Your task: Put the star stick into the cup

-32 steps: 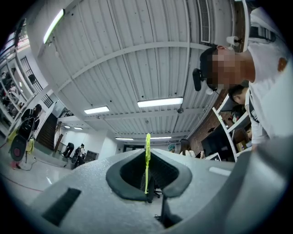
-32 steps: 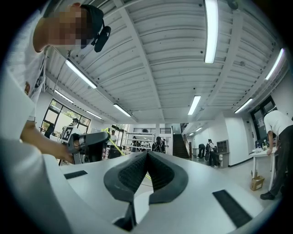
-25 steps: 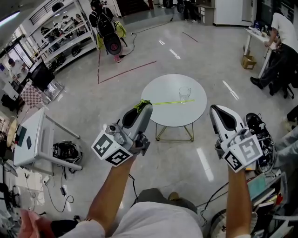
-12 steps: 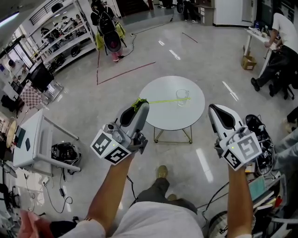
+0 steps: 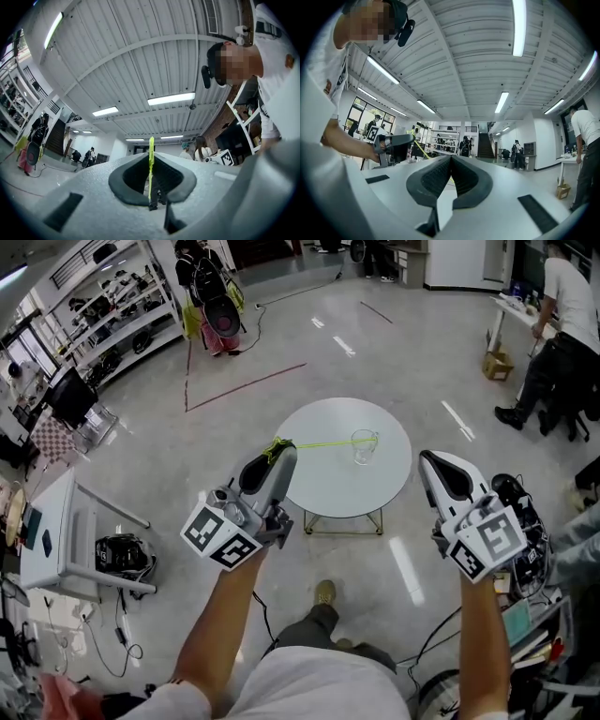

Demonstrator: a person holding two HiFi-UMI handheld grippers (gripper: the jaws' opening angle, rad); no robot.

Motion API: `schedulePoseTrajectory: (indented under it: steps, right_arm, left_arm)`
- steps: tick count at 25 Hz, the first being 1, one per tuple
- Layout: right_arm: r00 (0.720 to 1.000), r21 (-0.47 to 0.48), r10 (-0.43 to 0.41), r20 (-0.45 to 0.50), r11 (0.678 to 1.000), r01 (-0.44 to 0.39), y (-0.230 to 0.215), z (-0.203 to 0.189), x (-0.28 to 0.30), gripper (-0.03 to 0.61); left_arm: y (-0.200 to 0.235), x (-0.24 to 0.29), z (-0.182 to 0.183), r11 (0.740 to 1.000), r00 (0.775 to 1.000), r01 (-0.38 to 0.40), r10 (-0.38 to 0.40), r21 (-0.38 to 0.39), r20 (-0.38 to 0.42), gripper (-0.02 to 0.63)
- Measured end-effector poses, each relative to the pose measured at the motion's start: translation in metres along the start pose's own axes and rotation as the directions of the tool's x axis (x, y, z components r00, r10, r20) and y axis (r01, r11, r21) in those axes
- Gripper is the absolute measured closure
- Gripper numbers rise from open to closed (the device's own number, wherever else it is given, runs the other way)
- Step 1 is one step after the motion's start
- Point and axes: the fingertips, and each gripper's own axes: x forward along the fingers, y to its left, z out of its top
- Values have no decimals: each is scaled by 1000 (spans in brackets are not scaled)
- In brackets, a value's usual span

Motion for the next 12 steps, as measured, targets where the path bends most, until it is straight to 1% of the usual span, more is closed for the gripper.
schedulePoseTrajectory:
  steps: [8, 12]
  right_arm:
    - [999, 8, -27, -30, 1000, 27, -34, -15, 46, 568]
    - [998, 7, -43, -45, 999, 44, -50, -21, 73, 568]
  left_arm:
    - [51, 33, -25, 1000, 998, 26, -26, 0, -59, 584]
    - [80, 47, -39, 999, 995, 43, -44, -12, -89, 584]
